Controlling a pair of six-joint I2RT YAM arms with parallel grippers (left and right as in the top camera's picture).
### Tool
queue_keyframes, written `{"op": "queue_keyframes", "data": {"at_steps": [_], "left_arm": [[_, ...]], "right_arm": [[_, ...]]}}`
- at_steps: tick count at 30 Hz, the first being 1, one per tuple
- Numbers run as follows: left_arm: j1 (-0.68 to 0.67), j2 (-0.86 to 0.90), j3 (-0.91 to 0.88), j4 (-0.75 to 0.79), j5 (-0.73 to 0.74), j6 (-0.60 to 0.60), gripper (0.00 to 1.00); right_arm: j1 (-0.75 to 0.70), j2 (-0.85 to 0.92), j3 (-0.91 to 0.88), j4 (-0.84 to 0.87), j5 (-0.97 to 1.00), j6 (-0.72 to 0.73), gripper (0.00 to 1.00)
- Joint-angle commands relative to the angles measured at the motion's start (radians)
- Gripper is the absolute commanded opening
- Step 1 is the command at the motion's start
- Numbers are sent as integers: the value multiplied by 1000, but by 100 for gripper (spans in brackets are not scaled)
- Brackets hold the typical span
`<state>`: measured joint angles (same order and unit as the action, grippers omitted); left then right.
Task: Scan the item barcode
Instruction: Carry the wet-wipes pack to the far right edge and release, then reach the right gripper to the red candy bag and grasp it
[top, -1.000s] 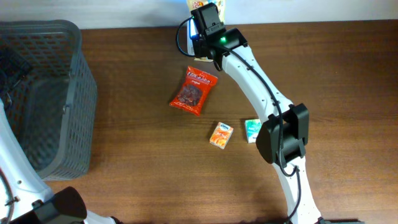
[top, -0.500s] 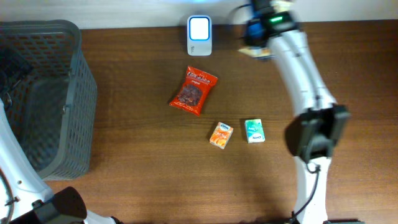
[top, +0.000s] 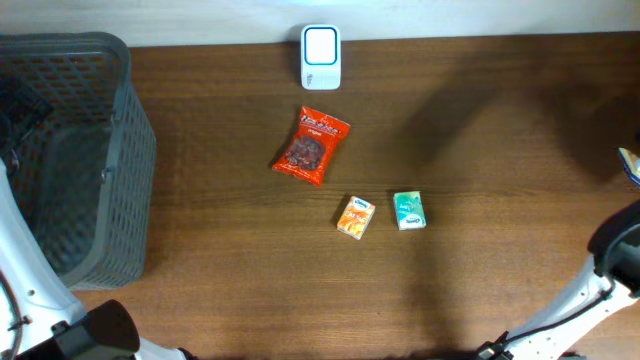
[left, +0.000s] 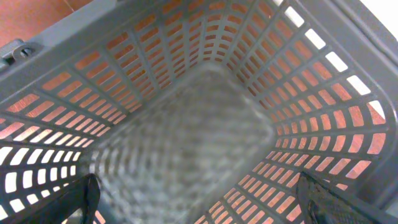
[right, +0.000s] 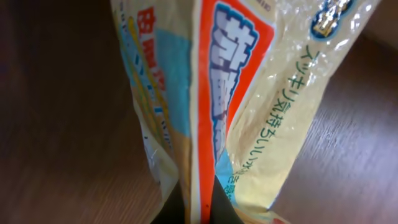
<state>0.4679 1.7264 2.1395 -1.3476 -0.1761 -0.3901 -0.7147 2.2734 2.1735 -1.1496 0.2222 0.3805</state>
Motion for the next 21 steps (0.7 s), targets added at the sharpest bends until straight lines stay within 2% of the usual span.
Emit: {"op": "queue_keyframes", "data": {"at_steps": [1, 3, 4, 6, 7, 11, 12, 15, 21], "left_arm": [[6, 2, 4, -1, -3, -10, 99], [6, 2, 4, -1, -3, -10, 99], [6, 2, 4, -1, -3, -10, 99], [6, 2, 4, -1, -3, -10, 99], [6, 2, 4, -1, -3, -10, 99], [6, 2, 4, -1, -3, -10, 99], [6, 2, 4, -1, -3, -10, 99], [6, 2, 4, -1, -3, -10, 99], [6, 2, 4, -1, -3, -10, 99]], "right_arm": [[-40, -26, -42, 46, -13, 105, 38], [-44, -26, -42, 54, -13, 104, 94], [-43, -26, -42, 52, -18, 103, 100], [-39, -25, -42, 46, -71, 83, 99], [-34, -25, -42, 45, -162, 32, 99], [56, -25, -42, 3, -714, -206, 99], [99, -25, -42, -11, -782, -269, 99], [282, -25, -42, -41, -806, -341, 99], [694, 8, -42, -6, -723, -339, 99]]}}
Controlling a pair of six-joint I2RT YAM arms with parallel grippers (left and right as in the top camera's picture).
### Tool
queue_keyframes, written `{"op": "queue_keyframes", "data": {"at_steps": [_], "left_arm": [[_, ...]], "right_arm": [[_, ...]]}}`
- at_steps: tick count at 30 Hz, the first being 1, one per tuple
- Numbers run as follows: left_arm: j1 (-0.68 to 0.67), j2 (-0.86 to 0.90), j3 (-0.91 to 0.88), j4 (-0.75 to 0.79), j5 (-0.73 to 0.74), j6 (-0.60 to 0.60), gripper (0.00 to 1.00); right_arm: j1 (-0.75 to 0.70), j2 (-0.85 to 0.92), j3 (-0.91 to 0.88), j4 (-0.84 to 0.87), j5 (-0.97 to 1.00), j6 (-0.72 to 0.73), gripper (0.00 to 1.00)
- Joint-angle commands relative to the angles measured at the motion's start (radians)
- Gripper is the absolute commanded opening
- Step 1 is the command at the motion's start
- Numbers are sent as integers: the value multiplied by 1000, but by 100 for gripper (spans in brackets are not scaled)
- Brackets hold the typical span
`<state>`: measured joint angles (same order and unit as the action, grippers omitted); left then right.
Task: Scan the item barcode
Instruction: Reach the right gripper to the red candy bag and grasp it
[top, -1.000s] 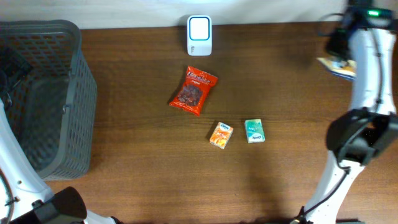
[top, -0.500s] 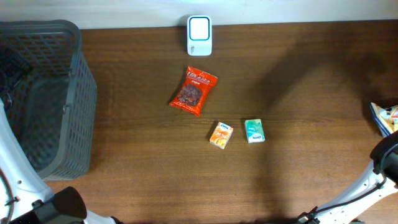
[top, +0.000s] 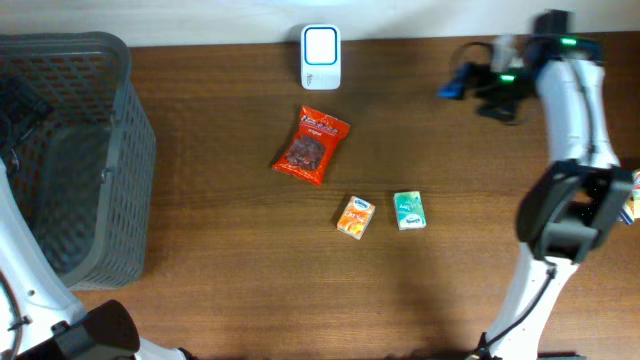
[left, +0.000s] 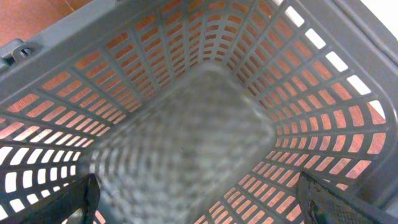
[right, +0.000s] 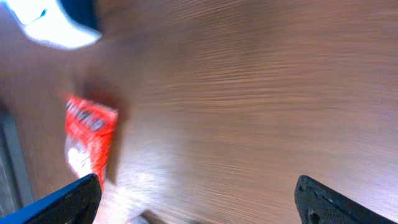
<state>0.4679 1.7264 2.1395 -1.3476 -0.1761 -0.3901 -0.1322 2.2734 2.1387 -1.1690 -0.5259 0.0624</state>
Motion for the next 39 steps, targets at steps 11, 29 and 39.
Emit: {"op": "queue_keyframes", "data": {"at_steps": [11, 29, 39], "left_arm": [[6, 2, 4, -1, -3, -10, 99], [6, 2, 4, -1, -3, -10, 99], [6, 2, 4, -1, -3, -10, 99]], "right_arm": [[562, 84, -8, 180, 442, 456, 92], [656, 188, -6, -45, 853, 455, 68], [603, 166, 142, -184, 587, 200, 79]]}}
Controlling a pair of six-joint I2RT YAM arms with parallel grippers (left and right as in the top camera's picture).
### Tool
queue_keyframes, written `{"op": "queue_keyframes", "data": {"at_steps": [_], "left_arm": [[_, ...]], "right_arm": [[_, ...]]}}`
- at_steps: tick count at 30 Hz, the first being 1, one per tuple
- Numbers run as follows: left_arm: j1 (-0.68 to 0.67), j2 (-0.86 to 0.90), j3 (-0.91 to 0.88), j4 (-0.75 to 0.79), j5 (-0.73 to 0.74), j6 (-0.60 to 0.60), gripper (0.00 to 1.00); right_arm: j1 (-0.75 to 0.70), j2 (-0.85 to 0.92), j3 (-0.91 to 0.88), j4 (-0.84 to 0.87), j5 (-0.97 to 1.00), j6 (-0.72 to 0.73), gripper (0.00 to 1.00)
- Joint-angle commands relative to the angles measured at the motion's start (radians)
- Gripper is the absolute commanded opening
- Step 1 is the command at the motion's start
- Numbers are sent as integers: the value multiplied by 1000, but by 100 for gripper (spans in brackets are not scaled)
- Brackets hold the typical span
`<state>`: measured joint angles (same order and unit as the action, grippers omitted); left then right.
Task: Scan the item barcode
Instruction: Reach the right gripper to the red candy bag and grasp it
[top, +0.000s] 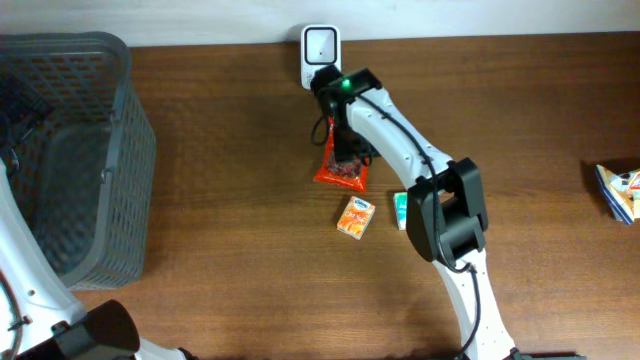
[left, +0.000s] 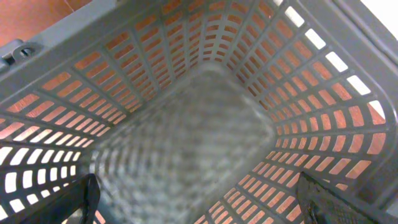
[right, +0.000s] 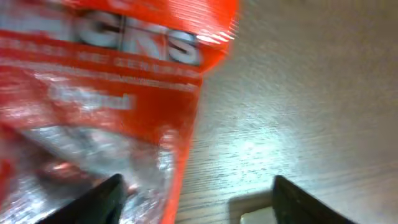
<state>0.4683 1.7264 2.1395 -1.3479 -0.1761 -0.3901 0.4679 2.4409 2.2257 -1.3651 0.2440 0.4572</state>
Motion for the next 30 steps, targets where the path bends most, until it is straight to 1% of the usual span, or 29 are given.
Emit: {"op": "queue_keyframes", "data": {"at_steps": [1, 2, 5, 6, 8, 9, 15, 16, 17, 18, 19, 21, 22, 23, 25, 28, 29, 30], "left_arm": [[6, 2, 4, -1, -3, -10, 99], [6, 2, 4, -1, -3, -10, 99], [6, 2, 4, -1, -3, -10, 99], [6, 2, 4, -1, -3, -10, 99], [6, 2, 4, -1, -3, -10, 99], [6, 2, 4, -1, -3, -10, 99], [6, 2, 4, -1, -3, -10, 99], [6, 2, 4, -1, -3, -10, 99], [6, 2, 4, -1, -3, -10, 99], [6, 2, 4, -1, -3, -10, 99], [6, 2, 4, -1, -3, -10, 99], [6, 2, 4, -1, -3, -10, 99], [6, 2, 4, -1, -3, -10, 99], [6, 2, 4, -1, -3, -10, 99], [6, 2, 4, -1, -3, -10, 99], [6, 2, 4, -1, -3, -10, 99], [6, 2, 4, -1, -3, -10, 99], [6, 2, 4, -1, -3, -10, 99]], "right_arm": [[8, -2, 55, 26, -230, -243, 80], [16, 0, 55, 37, -244, -269, 81], [48, 2, 55, 78, -228, -264, 82], [53, 3, 48, 87, -196, -235, 82], [61, 3, 21, 90, -79, -124, 82], [61, 3, -3, 100, -54, -98, 82], [61, 3, -171, 230, -47, -89, 81], [61, 3, -193, 245, -48, -81, 70], [61, 3, -197, 247, -49, -81, 52], [61, 3, -197, 247, -56, -81, 43], [60, 0, -183, 233, -106, -81, 32], [43, -1, -118, 177, -233, -82, 31], [28, -1, -73, 147, -326, -83, 28], [6, -1, -21, 119, -464, -117, 26], [-37, -1, 42, 96, -724, -200, 26], [-103, 0, 54, 85, -1086, -304, 25], [-126, 0, 54, 69, -1218, -377, 25], [-138, 0, 54, 56, -1302, -415, 24]]}}
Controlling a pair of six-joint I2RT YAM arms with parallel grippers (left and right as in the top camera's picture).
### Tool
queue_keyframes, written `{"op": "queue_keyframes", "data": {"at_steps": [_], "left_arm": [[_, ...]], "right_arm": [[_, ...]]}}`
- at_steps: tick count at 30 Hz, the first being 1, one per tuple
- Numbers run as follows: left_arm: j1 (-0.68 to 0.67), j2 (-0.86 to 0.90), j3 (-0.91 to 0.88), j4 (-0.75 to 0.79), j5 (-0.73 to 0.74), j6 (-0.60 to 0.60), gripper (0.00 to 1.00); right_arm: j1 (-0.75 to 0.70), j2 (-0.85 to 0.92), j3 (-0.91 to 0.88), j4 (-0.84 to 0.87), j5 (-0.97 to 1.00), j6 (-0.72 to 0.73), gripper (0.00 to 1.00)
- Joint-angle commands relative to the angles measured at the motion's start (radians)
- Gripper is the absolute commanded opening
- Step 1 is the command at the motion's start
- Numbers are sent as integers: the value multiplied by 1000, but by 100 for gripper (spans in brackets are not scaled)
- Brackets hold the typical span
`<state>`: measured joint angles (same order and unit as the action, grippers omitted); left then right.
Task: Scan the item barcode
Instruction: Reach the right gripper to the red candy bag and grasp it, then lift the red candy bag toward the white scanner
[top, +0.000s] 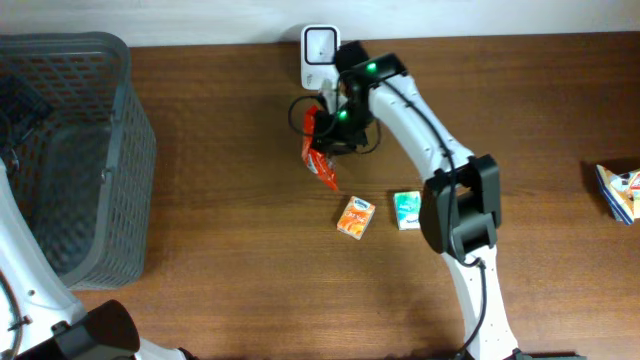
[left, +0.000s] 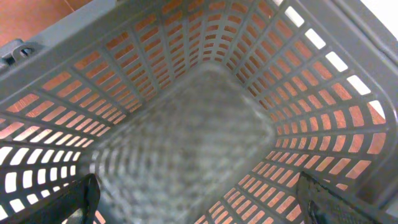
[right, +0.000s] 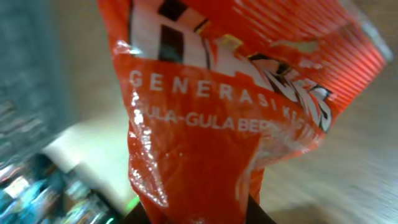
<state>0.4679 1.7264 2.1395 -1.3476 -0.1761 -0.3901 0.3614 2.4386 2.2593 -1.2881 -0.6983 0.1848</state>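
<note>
My right gripper (right: 198, 214) is shut on the lower end of a red snack bag (right: 230, 106), which fills the right wrist view. From overhead the red bag (top: 317, 150) hangs edge-on off the table, just in front of the white scanner (top: 320, 45) at the back edge, with the right gripper (top: 340, 122) beside it. My left gripper (left: 199, 208) is open over the inside of the grey basket (left: 186, 137), nothing between its fingers (left: 78, 198). No barcode shows.
The grey basket (top: 120, 150) fills the table's left side. A small orange box (top: 355, 217) and a small green box (top: 408, 210) lie in front of the red bag. A yellow and blue bag (top: 620, 188) lies at the far right edge.
My right gripper was open over the red bag lying on the table. It is now shut on the bag, which hangs lifted and edge-on nearer the scanner. The left arm has not moved.
My right gripper was shut on a yellow and blue bag at the far right. Then it stood open at the back right, that bag left at the table's edge. It was open over the red bag, and now holds it up by the scanner.
</note>
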Motion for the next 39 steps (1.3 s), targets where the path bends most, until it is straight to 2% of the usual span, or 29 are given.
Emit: {"op": "queue_keyframes", "data": {"at_steps": [1, 3, 5, 7, 10, 11, 12, 14, 17, 18, 21, 23, 26, 27, 30, 31, 32, 34, 37, 39], "left_arm": [[6, 2, 4, -1, -3, -10, 99], [6, 2, 4, -1, -3, -10, 99], [6, 2, 4, -1, -3, -10, 99], [6, 2, 4, -1, -3, -10, 99], [6, 2, 4, -1, -3, -10, 99], [6, 2, 4, -1, -3, -10, 99], [6, 2, 4, -1, -3, -10, 99], [6, 2, 4, -1, -3, -10, 99], [6, 2, 4, -1, -3, -10, 99], [6, 2, 4, -1, -3, -10, 99], [6, 2, 4, -1, -3, -10, 99], [6, 2, 4, -1, -3, -10, 99], [6, 2, 4, -1, -3, -10, 99], [6, 2, 4, -1, -3, -10, 99], [6, 2, 4, -1, -3, -10, 99], [6, 2, 4, -1, -3, -10, 99], [6, 2, 4, -1, -3, -10, 99], [6, 2, 4, -1, -3, -10, 99], [6, 2, 4, -1, -3, -10, 99], [6, 2, 4, -1, -3, -10, 99]], "right_arm": [[-42, 3, 20, -31, -417, -169, 24], [-44, 3, 20, -33, -381, -177, 24], [-42, 3, 20, -33, -305, -172, 16], [-42, 3, 21, -31, -98, -47, 16], [-40, 3, 21, -33, 412, 117, 17], [-38, 3, 21, -32, 520, 126, 21], [-33, 3, 21, -33, 668, 154, 32], [-24, 3, 21, -28, 819, 165, 40], [-9, 3, 21, -23, 846, 163, 75], [-8, 3, 21, -25, 843, 162, 77], [-24, 3, 20, -40, 785, 244, 77], [-33, 3, 16, -44, 642, 243, 77], [-32, 5, -39, -12, 619, 244, 77], [-32, 5, -64, 7, 618, 244, 76], [-33, 5, -122, 55, 597, 243, 35], [-33, 5, -122, 55, 597, 244, 28], [-33, 5, -122, 59, 597, 243, 15], [-33, 5, -122, 58, 597, 243, 4], [-32, 3, -85, 56, 597, 224, 4], [-32, 3, 34, 58, 608, 132, 4]]}}
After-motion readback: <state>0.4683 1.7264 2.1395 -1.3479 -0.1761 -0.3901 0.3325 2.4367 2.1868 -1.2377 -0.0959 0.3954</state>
